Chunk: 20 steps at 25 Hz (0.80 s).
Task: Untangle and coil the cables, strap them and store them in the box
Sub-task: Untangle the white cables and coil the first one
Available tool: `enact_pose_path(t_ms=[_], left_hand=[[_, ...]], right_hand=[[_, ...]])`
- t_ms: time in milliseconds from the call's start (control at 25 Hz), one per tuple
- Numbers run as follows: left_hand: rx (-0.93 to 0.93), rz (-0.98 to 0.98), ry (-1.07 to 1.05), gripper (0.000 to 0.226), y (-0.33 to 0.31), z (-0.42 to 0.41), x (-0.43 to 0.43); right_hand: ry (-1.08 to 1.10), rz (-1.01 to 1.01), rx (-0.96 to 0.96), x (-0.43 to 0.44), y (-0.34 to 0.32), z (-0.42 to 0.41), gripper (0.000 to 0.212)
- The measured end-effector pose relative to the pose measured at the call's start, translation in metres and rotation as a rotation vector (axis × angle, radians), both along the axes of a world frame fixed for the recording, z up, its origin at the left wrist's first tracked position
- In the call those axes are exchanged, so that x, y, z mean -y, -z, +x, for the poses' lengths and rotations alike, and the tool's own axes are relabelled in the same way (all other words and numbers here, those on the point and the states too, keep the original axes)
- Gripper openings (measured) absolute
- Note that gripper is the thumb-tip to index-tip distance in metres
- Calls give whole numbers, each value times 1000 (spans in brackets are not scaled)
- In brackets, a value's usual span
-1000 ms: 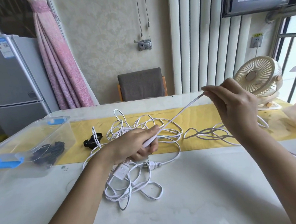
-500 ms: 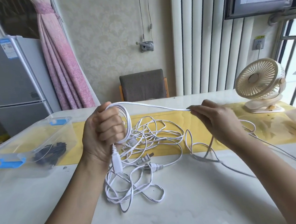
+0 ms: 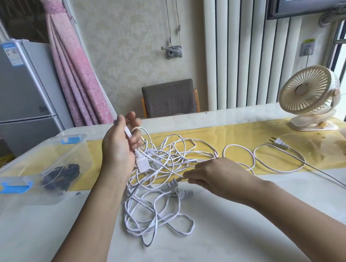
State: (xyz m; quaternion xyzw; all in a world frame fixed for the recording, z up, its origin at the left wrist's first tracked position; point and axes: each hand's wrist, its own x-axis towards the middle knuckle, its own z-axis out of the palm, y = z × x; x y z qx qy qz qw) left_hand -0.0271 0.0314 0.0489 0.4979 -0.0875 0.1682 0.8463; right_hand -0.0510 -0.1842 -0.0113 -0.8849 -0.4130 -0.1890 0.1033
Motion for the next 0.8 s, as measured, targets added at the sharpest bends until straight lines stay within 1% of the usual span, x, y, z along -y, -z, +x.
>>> enact_pose_path(t_ms=[80, 160, 200, 240, 280, 320, 400, 480, 520, 640, 720, 800], left_hand=[[97, 348, -237, 28, 9, 0, 5], [248, 827, -481, 25, 21, 1, 6], [308, 1080, -562, 26, 26, 1, 6], [342, 1290, -591, 30, 28, 0, 7], [348, 1428, -562, 35, 30, -1, 9], [339, 1503, -512, 40, 30, -2, 10], [284, 1599, -473, 51, 30, -2, 9], [189, 1684, -477, 60, 29, -1, 6], [146, 1685, -459, 61, 27, -1, 6], [101, 1557, -301, 61, 24, -6, 8], [107, 1484, -187, 59, 25, -8, 9], [72, 1436, -73, 60, 27, -8, 12]], right_hand=[[-44, -25, 73, -7, -2, -5, 27], [-61, -16, 133, -9, -4, -8, 33], [-72, -9, 152, -9, -5, -9, 36], [-83, -3, 169, -9, -6, -10, 36], [-89, 2, 185, -9, -7, -12, 36], [-88, 4, 205, -8, -9, -13, 35], [-76, 25, 260, -5, -17, -17, 31], [-47, 107, 328, 3, -27, -18, 24], [-22, 165, 360, 9, -34, -17, 21], [92, 367, 380, 33, -50, -11, 8], [193, 484, 328, 46, -57, -8, 7], [283, 585, 224, 55, -59, -5, 6]])
